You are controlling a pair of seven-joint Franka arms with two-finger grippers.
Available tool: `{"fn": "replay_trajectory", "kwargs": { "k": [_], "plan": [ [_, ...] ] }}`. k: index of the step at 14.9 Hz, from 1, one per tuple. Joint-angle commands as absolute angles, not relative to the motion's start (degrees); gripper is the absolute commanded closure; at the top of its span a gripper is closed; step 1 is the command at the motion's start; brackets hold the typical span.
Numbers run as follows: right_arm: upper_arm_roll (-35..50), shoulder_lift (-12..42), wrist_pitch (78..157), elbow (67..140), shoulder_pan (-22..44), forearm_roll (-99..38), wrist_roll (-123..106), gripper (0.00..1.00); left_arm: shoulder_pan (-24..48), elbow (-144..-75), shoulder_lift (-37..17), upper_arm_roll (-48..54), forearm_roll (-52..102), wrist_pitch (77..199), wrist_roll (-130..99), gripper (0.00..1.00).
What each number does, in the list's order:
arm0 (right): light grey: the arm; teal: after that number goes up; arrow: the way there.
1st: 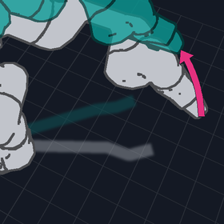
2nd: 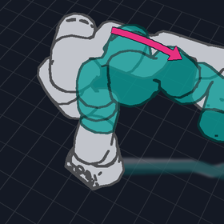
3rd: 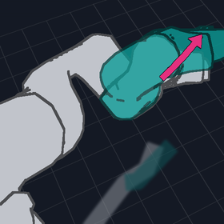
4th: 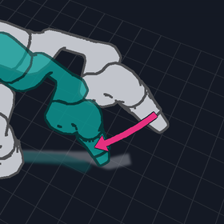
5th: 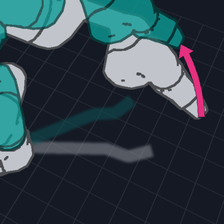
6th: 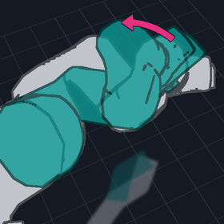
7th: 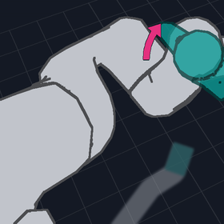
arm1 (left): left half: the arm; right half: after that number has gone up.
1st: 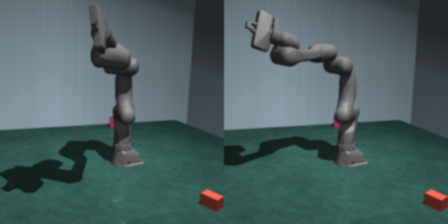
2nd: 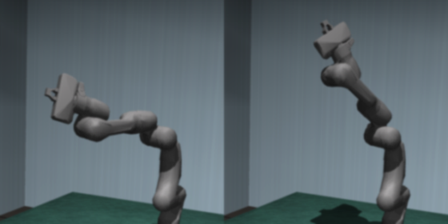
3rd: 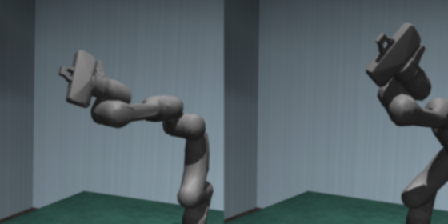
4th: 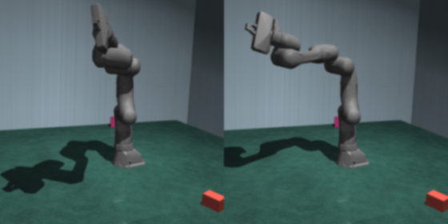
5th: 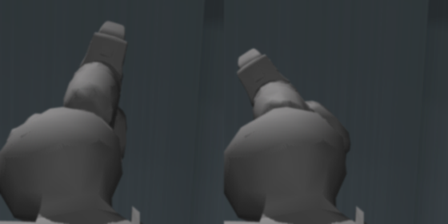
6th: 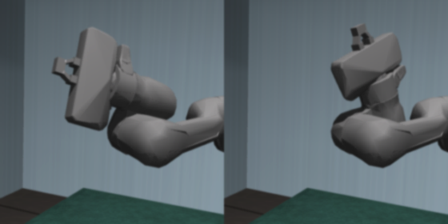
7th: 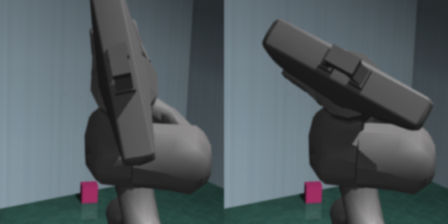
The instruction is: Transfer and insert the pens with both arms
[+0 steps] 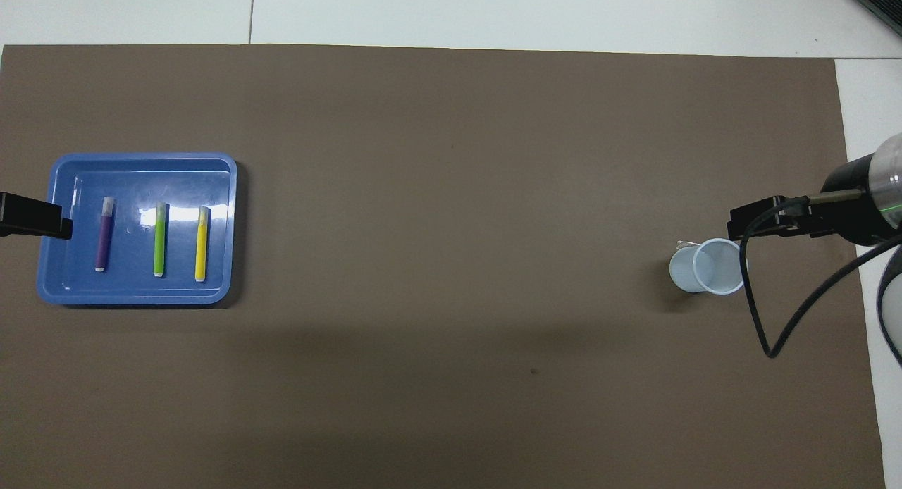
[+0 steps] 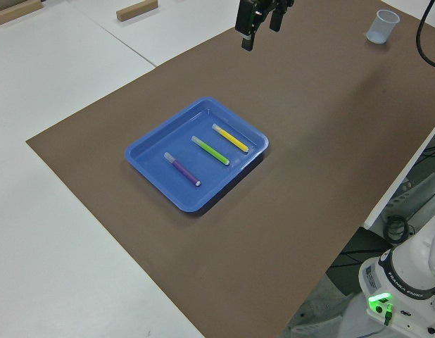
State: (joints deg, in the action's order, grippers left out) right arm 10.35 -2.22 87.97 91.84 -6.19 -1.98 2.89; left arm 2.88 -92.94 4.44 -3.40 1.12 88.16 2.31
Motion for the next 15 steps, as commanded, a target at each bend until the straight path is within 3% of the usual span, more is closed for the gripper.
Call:
{"fn": "replay_trajectory", "kwargs": {
  "k": [1,6,11,15],
  "plan": [
    [10.6,-2.8,88.0,92.5,-6.3,-1.7,2.5,0.0,2.3,-94.8,5.8,-2.8,0.9,88.8,2.1,0.0],
    [10.5,-3.0,89.5,92.6,-6.6,-1.6,1.6,0.0,2.4,-98.0,6.9,-2.8,1.0,89.6,2.1,0.0],
    [10.5,-3.0,89.8,92.8,-6.4,-1.6,0.2,0.0,2.7,-106.0,8.1,-2.7,1.0,94.8,2.5,0.0],
    [10.6,-3.0,94.4,93.3,-2.3,-2.5,0.5,0.0,2.4,-109.4,7.0,-2.8,2.6,99.9,2.5,0.0]
  ]
}}
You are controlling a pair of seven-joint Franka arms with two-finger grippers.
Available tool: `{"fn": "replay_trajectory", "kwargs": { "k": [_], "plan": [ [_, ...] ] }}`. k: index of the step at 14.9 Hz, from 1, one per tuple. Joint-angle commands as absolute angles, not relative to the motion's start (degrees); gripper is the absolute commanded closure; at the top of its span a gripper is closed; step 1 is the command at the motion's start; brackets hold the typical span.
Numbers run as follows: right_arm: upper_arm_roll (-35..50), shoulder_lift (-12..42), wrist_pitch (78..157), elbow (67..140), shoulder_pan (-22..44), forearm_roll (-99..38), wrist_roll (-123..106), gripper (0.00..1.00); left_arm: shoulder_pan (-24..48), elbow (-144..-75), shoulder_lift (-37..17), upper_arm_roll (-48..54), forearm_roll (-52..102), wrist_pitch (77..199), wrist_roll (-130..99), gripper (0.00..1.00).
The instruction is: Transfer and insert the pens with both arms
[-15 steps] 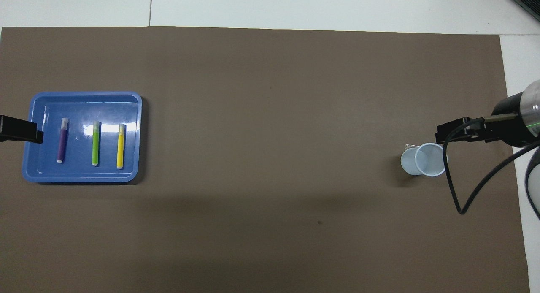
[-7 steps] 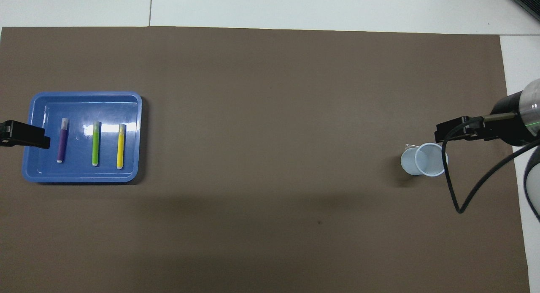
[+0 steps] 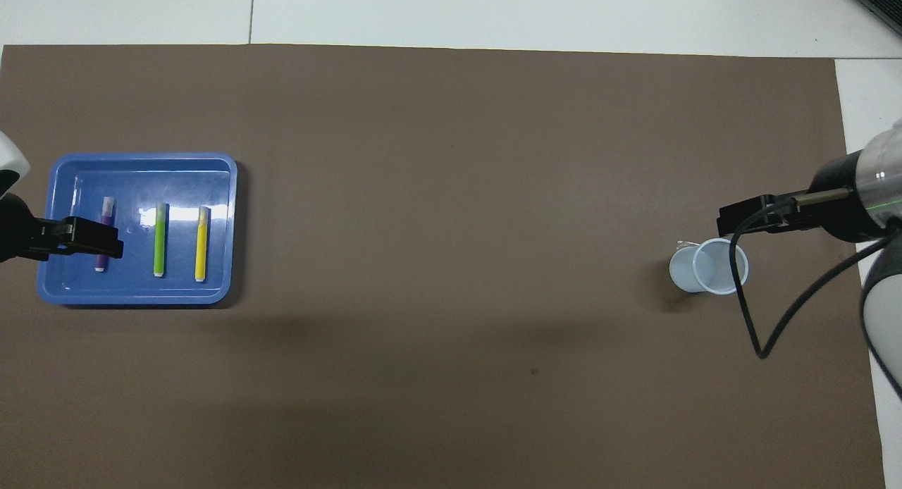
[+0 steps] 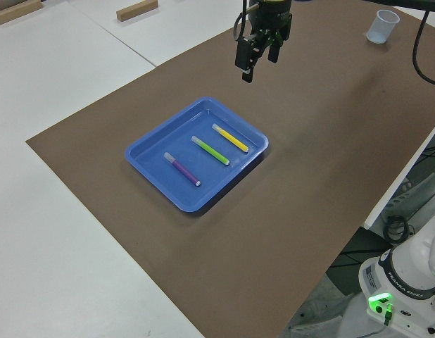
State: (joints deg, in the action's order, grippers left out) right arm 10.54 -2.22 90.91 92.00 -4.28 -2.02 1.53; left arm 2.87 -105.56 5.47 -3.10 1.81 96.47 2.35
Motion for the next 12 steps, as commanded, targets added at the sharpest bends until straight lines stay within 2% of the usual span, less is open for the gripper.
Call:
{"fn": "replay_trajectory", "kwargs": {
  "k": [1,6,12],
  "plan": [
    [10.6,-3.2,95.4,94.2,-1.6,-2.8,0.6,0.0,2.5,-110.4,6.6,-2.8,2.7,101.2,2.5,0.0],
    [10.6,-3.2,99.7,96.2,-0.9,-11.1,1.8,0.0,3.1,-111.3,1.9,-2.8,3.3,107.0,2.4,0.0],
    [10.6,-3.1,106.9,99.2,4.9,-20.3,14.2,0.0,3.3,-114.1,-2.4,-2.8,3.3,116.2,2.4,0.0]
  ]
}}
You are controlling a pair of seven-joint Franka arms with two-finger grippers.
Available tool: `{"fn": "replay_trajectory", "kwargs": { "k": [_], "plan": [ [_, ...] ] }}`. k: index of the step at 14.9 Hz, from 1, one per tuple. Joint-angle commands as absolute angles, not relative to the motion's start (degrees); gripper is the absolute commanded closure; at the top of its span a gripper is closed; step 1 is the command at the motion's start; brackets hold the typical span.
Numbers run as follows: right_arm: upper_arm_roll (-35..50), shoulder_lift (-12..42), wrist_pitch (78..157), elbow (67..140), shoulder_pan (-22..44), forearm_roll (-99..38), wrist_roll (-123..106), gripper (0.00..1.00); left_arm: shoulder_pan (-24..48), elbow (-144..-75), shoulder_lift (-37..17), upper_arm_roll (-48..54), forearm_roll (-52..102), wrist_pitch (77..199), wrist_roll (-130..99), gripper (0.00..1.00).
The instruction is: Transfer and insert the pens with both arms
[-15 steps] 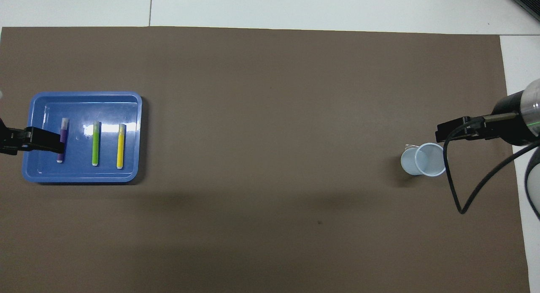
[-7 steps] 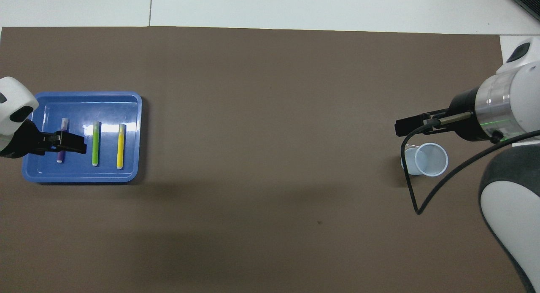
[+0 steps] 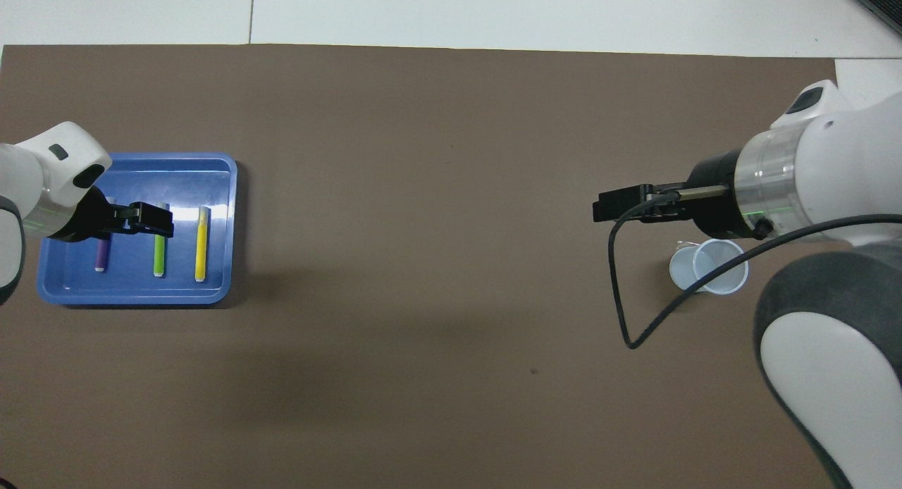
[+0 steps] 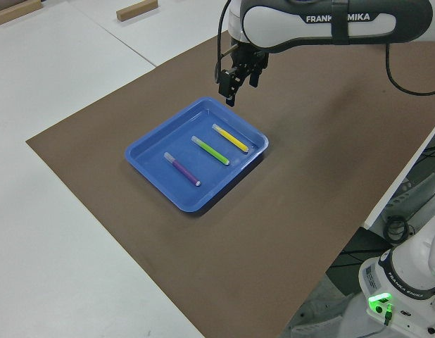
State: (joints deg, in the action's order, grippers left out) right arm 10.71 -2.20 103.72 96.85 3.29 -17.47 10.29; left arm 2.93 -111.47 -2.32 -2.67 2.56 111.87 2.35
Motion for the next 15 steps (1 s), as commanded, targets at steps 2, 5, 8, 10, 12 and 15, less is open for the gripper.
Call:
{"fn": "replay_trajectory", "kwargs": {
  "k": [2,5,8,10,12,15],
  "plan": [
    [10.6,-2.8,109.2,100.1,5.9,-22.7,15.5,0.0,3.3,-115.6,-3.8,-2.8,3.3,119.5,2.5,0.0],
    [10.6,-2.7,113.0,102.0,7.2,-28.0,20.3,0.0,3.2,-115.6,-7.3,-2.8,3.3,123.0,2.5,0.0],
    [10.6,-2.2,116.4,102.5,10.3,-29.5,24.9,0.0,3.1,-115.5,-10.0,-2.8,3.3,125.7,2.6,0.01],
    [10.6,-1.7,119.1,103.4,12.4,-30.8,27.5,0.0,3.0,-115.5,-11.9,-2.8,3.3,127.3,2.7,0.02],
    [10.6,-1.6,122.3,105.5,14.1,-33.0,27.5,0.0,3.0,-115.5,-13.5,-2.8,3.3,129.2,2.7,0.02],
    [10.6,-0.4,123.7,105.9,14.9,-34.9,26.9,0.0,2.9,-115.4,-15.3,-2.8,3.3,131.0,2.7,0.04]
  ]
}}
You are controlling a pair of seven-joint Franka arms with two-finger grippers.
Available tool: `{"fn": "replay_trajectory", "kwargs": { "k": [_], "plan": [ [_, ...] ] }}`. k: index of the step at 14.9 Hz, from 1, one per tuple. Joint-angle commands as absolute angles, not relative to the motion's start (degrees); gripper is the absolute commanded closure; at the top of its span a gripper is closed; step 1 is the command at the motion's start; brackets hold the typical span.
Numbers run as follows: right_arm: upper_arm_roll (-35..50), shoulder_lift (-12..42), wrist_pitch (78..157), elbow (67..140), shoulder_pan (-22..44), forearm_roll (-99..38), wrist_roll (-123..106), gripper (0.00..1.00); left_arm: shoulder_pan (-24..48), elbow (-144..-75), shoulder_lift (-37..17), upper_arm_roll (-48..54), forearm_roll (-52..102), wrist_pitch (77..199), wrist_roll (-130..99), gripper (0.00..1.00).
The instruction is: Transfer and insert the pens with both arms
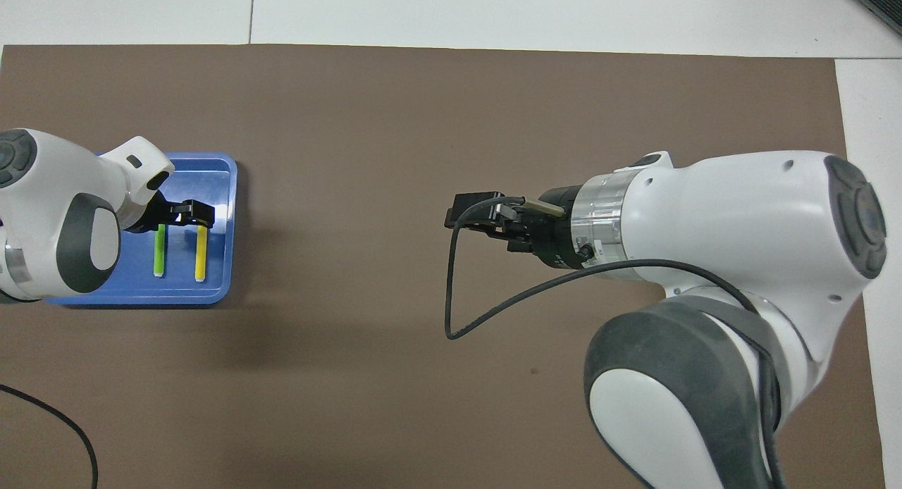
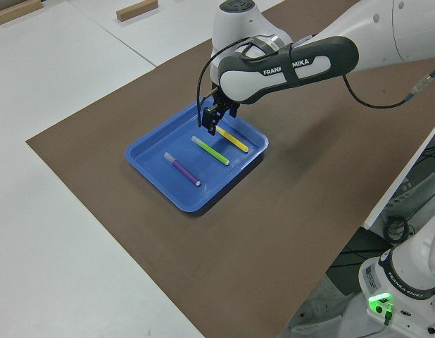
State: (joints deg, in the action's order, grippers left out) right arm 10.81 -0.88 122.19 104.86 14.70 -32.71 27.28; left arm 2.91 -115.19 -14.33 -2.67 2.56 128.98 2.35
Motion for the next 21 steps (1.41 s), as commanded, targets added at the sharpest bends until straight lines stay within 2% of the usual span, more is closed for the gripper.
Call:
{"fn": "replay_trajectory", "kwargs": {
  "k": [1,4,10,13,15,19,21],
  "plan": [
    [10.6,0.0,123.8,105.9,14.9,-35.0,26.2,0.0,2.9,-115.5,-15.7,-2.8,3.3,131.5,2.7,0.04],
    [10.6,1.8,129.1,106.0,18.4,-35.4,25.4,0.0,2.9,-115.8,-16.6,-2.8,3.3,132.4,2.7,0.09],
    [10.6,4.3,133.8,106.0,23.5,-35.9,25.7,0.0,3.0,-118.8,-16.7,-2.8,3.3,135.2,2.7,0.2],
    [10.6,6.3,138.2,106.3,26.0,-35.9,25.8,0.0,3.2,-119.3,-16.6,-2.8,3.3,135.2,2.5,0.32],
    [10.6,6.7,139.1,106.5,26.2,-35.9,25.8,0.0,3.2,-119.3,-16.6,-2.8,3.3,135.0,2.3,0.49],
    [10.6,6.7,139.1,106.8,26.3,-35.9,25.7,0.0,3.3,-119.7,-16.5,-2.9,3.3,135.0,1.9,0.9],
    [10.6,6.7,139.2,107.0,26.3,-35.9,25.6,0.0,3.3,-120.2,-16.4,-2.9,3.3,135.3,0.2,1.0]
  ]
}}
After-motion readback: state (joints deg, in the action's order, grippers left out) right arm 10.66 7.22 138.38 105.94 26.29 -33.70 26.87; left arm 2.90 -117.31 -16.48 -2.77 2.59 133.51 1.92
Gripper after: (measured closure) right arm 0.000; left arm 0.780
